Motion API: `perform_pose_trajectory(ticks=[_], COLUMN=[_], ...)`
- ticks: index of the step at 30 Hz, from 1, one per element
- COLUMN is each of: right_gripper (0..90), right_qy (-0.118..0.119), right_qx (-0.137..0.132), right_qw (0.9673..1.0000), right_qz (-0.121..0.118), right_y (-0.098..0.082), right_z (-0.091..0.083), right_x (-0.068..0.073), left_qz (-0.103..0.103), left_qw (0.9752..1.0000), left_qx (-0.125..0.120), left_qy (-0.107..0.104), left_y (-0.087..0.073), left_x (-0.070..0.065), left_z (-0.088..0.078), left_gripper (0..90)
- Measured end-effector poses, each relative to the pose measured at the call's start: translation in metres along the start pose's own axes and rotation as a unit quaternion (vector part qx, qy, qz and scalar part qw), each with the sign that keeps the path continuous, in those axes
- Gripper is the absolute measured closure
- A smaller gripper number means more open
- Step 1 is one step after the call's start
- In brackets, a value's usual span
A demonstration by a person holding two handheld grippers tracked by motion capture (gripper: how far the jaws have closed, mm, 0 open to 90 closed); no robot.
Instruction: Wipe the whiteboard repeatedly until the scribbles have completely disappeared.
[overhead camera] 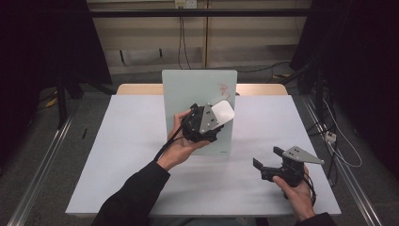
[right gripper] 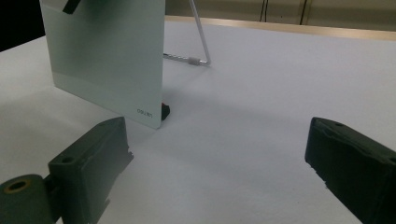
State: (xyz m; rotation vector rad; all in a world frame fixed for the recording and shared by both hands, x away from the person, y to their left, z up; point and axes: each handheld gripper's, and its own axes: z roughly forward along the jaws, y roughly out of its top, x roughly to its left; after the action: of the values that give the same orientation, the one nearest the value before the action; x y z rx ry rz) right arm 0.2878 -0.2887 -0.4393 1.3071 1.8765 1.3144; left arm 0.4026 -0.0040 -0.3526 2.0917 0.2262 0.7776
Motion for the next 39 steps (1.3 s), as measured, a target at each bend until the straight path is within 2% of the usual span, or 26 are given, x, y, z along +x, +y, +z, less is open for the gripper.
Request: perform_pose_trajectory(ticks=[2, 8, 9, 12, 14, 16, 19, 22, 26, 31, 34, 36, 39], right_gripper=[5.9, 5.9, 5.9, 5.9, 5.9, 5.9, 5.9, 5.9, 6.0, 6.0, 5.9, 6.0, 6.0], right_qy=[-0.001, 0.000, 0.000, 0.000, 0.000, -0.001, 0.001, 0.000, -0.001, -0.001, -0.001, -0.002, -0.003], right_qx=[0.000, 0.000, 0.000, -0.001, 0.000, 0.001, 0.001, -0.001, 0.000, 0.000, -0.001, -0.001, -0.001], right_qw=[1.0000, 1.0000, 1.0000, 1.0000, 1.0000, 1.0000, 1.0000, 1.0000, 1.0000, 1.0000, 1.0000, 1.0000, 1.0000], right_qz=[0.000, 0.001, 0.001, 0.003, 0.001, 0.001, 0.000, 0.003, 0.000, 0.000, 0.002, 0.002, 0.001], right_y=[0.000, 0.000, 0.000, 0.000, 0.000, 0.000, 0.000, 0.000, 0.000, 0.000, 0.000, 0.000, 0.000], right_z=[0.000, 0.000, 0.000, 0.000, 0.000, 0.000, 0.000, 0.000, 0.000, 0.000, 0.000, 0.000, -0.001], right_x=[0.000, -0.001, -0.001, 0.000, 0.000, 0.000, 0.000, 0.000, 0.000, 0.000, 0.000, 0.000, -0.001], left_qz=[-0.011, -0.015, -0.023, -0.036, -0.042, -0.061, -0.046, -0.039, -0.032, -0.010, -0.012, -0.021, -0.012], left_qw=[0.9999, 0.9995, 0.9990, 0.9981, 0.9972, 0.9956, 0.9960, 0.9966, 0.9979, 0.9996, 0.9998, 0.9997, 0.9998], left_qx=[-0.002, -0.014, -0.020, -0.026, -0.032, -0.044, -0.044, -0.041, -0.035, -0.014, -0.011, -0.016, -0.005], left_qy=[-0.006, 0.024, 0.033, 0.042, 0.053, 0.055, 0.062, 0.059, 0.043, 0.023, 0.007, -0.001, -0.017], left_y=[0.002, 0.017, 0.019, 0.023, 0.025, 0.026, 0.029, 0.031, 0.034, 0.034, 0.031, 0.026, 0.021], left_x=[0.005, 0.031, 0.038, 0.051, 0.055, 0.057, 0.054, 0.050, 0.042, 0.027, 0.017, 0.009, -0.001], left_z=[-0.001, -0.013, -0.017, -0.023, -0.025, -0.025, -0.021, -0.017, -0.010, -0.001, 0.005, 0.009, 0.014], left_gripper=[31.2, 31.1, 31.1, 31.1, 31.1, 31.1, 31.1, 31.1, 31.1, 31.1, 31.1, 31.1, 31.1])
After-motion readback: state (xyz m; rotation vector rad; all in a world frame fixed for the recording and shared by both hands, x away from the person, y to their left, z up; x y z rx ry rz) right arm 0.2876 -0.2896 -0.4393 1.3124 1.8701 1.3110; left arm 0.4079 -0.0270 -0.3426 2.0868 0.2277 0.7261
